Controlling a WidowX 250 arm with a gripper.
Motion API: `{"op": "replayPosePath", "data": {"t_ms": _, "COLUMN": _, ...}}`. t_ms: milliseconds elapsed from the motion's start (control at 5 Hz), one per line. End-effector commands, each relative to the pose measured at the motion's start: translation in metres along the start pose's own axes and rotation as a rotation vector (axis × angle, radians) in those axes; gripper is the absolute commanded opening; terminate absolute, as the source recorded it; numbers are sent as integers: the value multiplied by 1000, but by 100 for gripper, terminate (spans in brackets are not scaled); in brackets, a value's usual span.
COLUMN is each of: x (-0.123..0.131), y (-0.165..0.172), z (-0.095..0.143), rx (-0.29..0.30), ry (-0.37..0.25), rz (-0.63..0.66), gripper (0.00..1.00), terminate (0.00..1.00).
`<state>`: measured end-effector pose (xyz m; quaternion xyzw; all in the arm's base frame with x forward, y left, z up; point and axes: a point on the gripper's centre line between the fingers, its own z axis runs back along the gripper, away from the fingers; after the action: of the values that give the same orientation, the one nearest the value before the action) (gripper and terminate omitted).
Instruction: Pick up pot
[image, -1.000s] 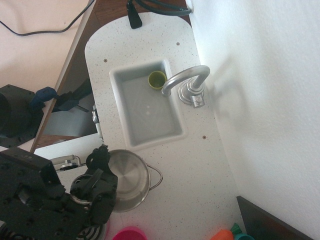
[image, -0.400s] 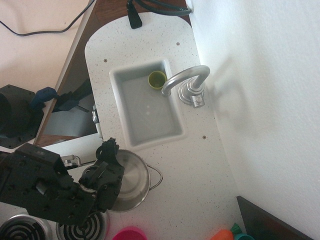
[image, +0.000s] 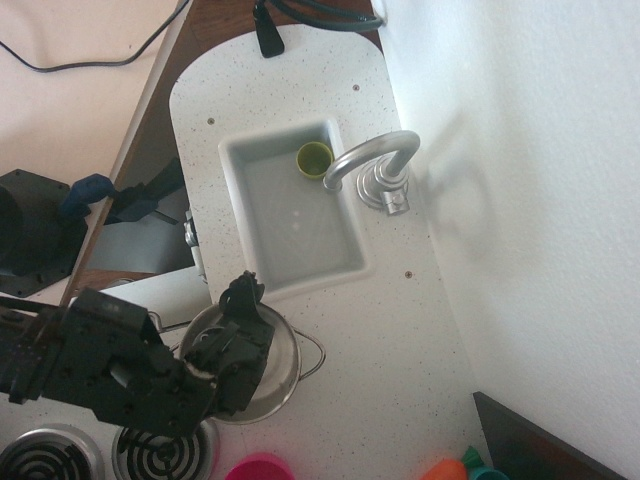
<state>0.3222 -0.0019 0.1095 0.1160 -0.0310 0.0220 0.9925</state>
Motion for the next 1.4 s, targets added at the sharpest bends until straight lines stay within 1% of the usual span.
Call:
{"op": "replayPosePath", "data": {"t_ms": 0, "x": -1, "y": 1, "z": 3, "rx": 4, "ry": -33, "rz": 10, "gripper": 100, "terminate": 0}}
{"op": "replayPosePath", "data": {"t_ms": 200, "x": 0, "y": -3, "z": -6, "rx": -4, "ry": 9, "rz": -43, "gripper": 100, "terminate": 0}}
{"op": "replayPosePath", "data": {"t_ms": 400, "x": -7, "y": -6, "z": -15, "rx": -28, "ry": 66, "rz": -56, "gripper": 100, "terminate": 0}}
{"op": "replayPosePath", "data": {"t_ms": 600, "x": -21, "y": -16, "z": -11, "rx": -61, "ry": 73, "rz": -82, "gripper": 100, "terminate": 0}}
{"op": "replayPosePath", "data": {"t_ms": 800, "x": -23, "y": -16, "z": -14, "rx": -63, "ry": 87, "rz": -106, "gripper": 100, "terminate": 0}}
{"op": "replayPosePath", "data": {"t_ms": 1000, "x": -21, "y": -15, "z": -13, "rx": -86, "ry": 53, "rz": -99, "gripper": 100, "terminate": 0}}
{"op": "replayPosePath", "data": {"t_ms": 1200, "x": -23, "y": -13, "z": -12, "rx": -154, "ry": -30, "rz": -133, "gripper": 100, "terminate": 0}}
